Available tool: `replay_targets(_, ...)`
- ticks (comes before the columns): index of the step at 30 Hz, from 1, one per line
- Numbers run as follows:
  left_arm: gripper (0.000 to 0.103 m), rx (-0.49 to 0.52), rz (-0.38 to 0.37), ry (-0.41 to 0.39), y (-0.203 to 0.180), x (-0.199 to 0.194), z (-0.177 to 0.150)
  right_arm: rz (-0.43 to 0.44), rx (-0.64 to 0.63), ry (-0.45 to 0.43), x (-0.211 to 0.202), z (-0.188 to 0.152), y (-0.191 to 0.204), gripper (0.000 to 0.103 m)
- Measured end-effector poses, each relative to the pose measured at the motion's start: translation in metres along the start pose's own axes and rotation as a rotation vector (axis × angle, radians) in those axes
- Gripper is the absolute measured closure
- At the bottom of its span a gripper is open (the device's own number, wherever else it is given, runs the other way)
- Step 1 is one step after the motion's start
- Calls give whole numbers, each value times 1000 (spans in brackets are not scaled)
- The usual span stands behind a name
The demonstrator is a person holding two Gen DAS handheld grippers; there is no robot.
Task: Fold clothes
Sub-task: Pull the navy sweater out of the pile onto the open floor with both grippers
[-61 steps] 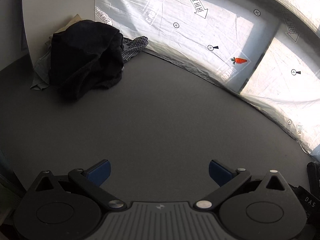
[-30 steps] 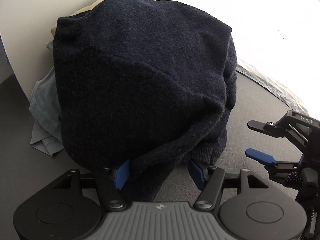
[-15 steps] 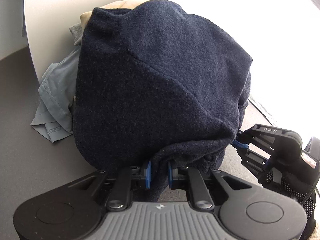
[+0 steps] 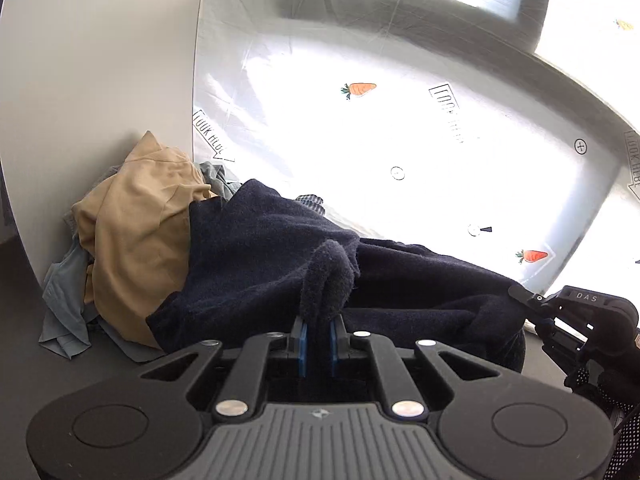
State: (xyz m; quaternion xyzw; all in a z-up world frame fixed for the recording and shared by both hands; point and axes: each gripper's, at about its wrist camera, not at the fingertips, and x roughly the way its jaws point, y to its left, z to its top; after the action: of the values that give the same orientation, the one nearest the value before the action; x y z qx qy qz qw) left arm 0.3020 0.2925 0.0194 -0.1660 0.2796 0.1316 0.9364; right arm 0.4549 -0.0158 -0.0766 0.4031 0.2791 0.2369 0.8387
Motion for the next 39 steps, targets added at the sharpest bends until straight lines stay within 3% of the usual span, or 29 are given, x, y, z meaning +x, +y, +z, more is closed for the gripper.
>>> replay_targets(4,92,6,-119,66,-54,-32,-41,-127,-71,-121,-120,25,-32,98)
replay_targets(8,92,14,-216,186,-100,-52,-100,-298,-69,-167,-239,26,-75,98)
replay_targets(11,92,1,-260,311,-129,-62,-160,-474,-10,-118,-310,6,-120,97)
replay_targets(14,92,-49,-238,424,-143,-64,-203,-580,105,-15,-353,-22,-166,97)
replay_targets(17,91,-102,-194,452,-141,-65,-217,-547,169,57,-367,-37,-184,97)
replay_targets(22,89,-76,-108,422,-146,-79,-223,-505,53,96,-362,-22,-169,92)
replay_targets(29,89,-72,-74,413,-158,-89,-225,-507,104,155,-357,-23,-178,91)
replay_targets(33,88,-37,-56,433,-164,-87,-225,-560,126,178,-358,-29,-187,74)
replay_targets(39,77,55,-45,421,-171,-83,-219,-598,125,179,-357,-32,-191,62)
